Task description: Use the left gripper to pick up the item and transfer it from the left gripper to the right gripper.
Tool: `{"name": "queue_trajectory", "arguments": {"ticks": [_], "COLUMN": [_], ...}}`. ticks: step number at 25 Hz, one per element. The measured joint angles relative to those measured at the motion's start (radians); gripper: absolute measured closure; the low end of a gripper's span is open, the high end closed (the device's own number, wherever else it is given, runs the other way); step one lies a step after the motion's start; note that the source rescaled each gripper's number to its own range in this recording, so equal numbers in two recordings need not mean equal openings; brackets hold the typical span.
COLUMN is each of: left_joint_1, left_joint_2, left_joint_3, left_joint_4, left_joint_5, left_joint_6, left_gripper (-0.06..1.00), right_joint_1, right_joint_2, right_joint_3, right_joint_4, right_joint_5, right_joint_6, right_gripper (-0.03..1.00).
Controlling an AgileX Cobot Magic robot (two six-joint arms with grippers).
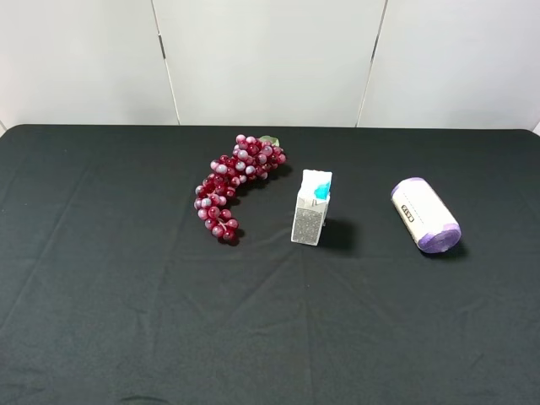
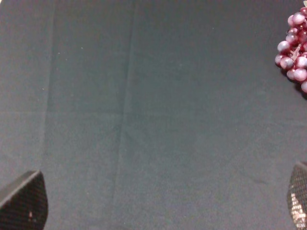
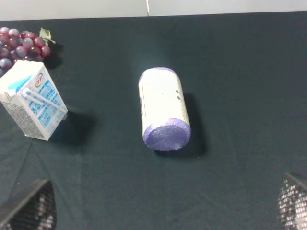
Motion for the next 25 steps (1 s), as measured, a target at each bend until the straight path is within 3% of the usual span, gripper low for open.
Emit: {"name": "queue_trajectory", "arguments": {"ticks": [6, 14, 25], "left_joint_1": [0.000, 0.000, 0.000], "left_joint_2": [0.000, 0.000, 0.000], "left_joint_3": [0.000, 0.000, 0.000], "left_joint_4": [0.000, 0.000, 0.000], "left_joint_5": [0.000, 0.000, 0.000], "left_joint_6": [0.000, 0.000, 0.000], "left_gripper": [-0.06, -0.06, -0.06], "right_joint_1": [-0.026, -0.187, -0.197], "right_joint_2": [0.000, 0.000, 0.000], "right_joint_3": [0.000, 0.000, 0.000], "right_joint_4": [0.006, 0.006, 0.006], "right_joint_5": [-0.001, -0.001, -0.002], "right_joint_6": [0.000, 0.000, 0.000], "right_gripper": [-0.03, -0.03, -0.03]}}
